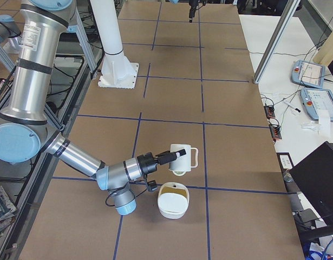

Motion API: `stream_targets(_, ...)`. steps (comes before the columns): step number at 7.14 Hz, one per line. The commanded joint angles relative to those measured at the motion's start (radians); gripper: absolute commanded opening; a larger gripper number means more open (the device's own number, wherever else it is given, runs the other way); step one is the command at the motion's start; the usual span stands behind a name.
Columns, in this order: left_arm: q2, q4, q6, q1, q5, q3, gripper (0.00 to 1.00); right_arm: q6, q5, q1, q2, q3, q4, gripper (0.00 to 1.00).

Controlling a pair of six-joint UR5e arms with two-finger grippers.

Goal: Left arm hands cup to right arm to dump lemon

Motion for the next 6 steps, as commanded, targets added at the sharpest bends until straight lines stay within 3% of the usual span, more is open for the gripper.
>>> stream_targets(1, 0.000, 0.000, 0.000, 0.000, 0.000, 0.000, 1.00, 0.137, -0.021, 0.008, 0.000, -0.008, 0.013, 0.25)
stream_targets(6, 0.000, 0.002, 0.000, 0.002, 0.000, 0.002, 1.00, 0.099, -0.011, 0.009, -0.003, -0.001, 0.007, 0.25)
